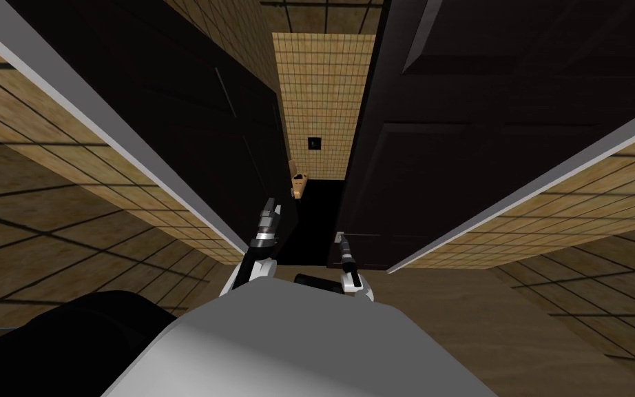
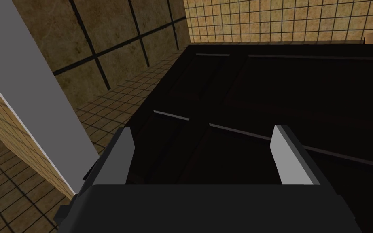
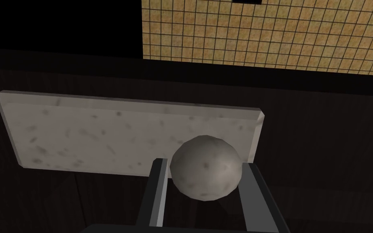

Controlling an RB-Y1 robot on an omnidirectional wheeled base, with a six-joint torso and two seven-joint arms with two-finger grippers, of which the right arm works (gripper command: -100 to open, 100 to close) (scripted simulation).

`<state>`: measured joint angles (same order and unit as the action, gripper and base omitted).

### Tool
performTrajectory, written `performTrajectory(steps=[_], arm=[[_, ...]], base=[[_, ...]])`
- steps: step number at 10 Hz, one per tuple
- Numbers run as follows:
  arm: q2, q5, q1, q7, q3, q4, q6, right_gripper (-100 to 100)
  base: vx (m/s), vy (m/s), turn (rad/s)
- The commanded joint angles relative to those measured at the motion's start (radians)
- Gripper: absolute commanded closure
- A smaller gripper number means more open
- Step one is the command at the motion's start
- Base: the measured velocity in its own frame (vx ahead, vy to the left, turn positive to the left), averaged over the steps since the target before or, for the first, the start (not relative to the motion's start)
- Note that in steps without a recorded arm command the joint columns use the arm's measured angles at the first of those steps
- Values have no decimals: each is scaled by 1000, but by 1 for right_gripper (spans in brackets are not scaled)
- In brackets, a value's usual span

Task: Push the door open

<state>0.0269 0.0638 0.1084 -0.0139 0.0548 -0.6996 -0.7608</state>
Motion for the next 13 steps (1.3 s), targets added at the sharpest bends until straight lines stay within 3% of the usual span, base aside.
performTrajectory(steps=[1,2,4,7,8,11,13], arm=[[0,0,0,0,0,-1,-2,100],[-21,-7,0,4,-13,1,0,100],[-29,-10,0,6,-18,1,-1,100],[-63,-26,1,15,-49,2,-2,100],[-62,-22,-6,12,-37,-16,9,-100],[-61,-24,-11,6,-33,-20,6,-100],[-43,-25,-17,1,-29,-25,2,-100]], base=[[0,0,0],[103,63,-20],[147,54,-30],[167,65,-68],[-48,64,-33],[-201,14,-18],[-214,17,-23]])
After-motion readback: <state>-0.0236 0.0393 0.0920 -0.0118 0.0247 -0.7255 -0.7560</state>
